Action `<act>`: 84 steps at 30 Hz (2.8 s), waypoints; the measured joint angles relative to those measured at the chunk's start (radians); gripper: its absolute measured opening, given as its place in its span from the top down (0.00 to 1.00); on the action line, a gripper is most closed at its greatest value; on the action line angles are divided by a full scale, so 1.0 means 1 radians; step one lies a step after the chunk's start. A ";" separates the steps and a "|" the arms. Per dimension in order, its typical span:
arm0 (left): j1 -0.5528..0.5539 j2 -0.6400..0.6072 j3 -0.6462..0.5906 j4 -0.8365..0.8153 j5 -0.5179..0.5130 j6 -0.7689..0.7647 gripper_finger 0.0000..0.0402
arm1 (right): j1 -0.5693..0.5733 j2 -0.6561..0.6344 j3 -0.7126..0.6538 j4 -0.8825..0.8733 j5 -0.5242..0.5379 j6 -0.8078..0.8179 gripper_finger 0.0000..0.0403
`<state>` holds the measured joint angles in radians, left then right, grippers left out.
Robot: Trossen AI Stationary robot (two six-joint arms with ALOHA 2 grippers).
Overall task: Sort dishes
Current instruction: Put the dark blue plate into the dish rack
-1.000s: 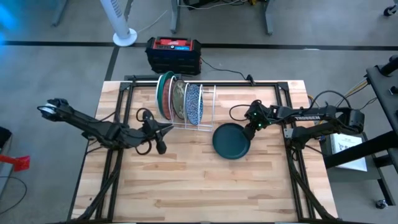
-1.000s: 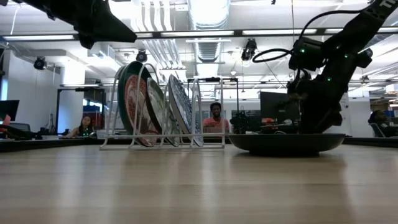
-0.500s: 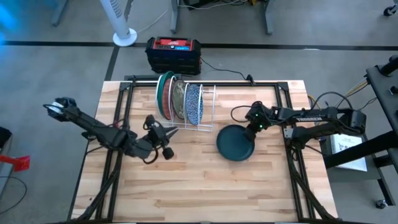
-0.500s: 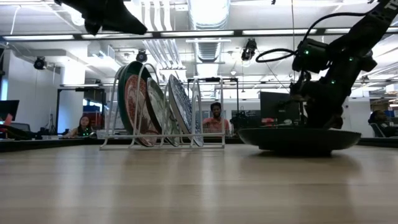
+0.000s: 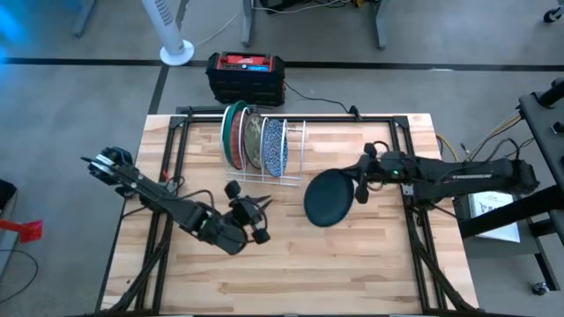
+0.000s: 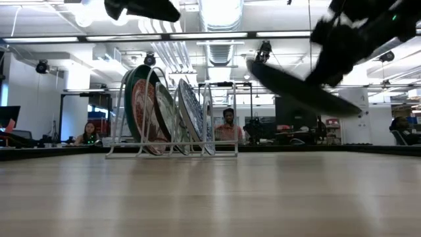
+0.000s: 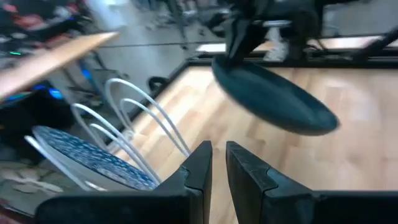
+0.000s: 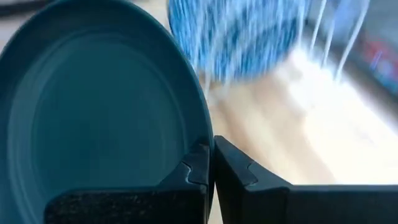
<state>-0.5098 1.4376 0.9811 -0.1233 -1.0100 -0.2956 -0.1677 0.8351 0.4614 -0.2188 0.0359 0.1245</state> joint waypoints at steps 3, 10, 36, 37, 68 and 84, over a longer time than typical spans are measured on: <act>-0.002 0.065 0.058 0.003 -0.088 -0.004 0.91 | 0.100 -0.066 0.002 0.081 0.150 -0.080 1.00; -0.009 0.113 0.122 0.007 -0.054 -0.056 0.83 | 0.282 -0.059 0.002 0.266 0.485 -0.264 1.00; -0.014 0.224 0.174 0.036 -0.109 -0.096 0.53 | 0.399 0.377 -0.004 1.115 0.488 -0.654 1.00; -0.014 0.227 0.173 0.036 -0.125 -0.096 0.55 | 0.399 0.390 -0.004 1.139 0.488 -0.656 1.00; 0.083 0.229 0.168 0.082 -0.562 -0.114 0.96 | 0.381 0.439 0.043 1.137 1.090 -0.686 0.77; 0.247 0.227 0.310 0.087 -0.563 -0.058 0.94 | 0.454 0.428 0.029 1.083 1.380 -0.702 0.68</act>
<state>-0.2628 1.6646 1.2915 -0.0361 -1.5725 -0.3534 0.2859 1.2629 0.4900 0.8642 1.4158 -0.5774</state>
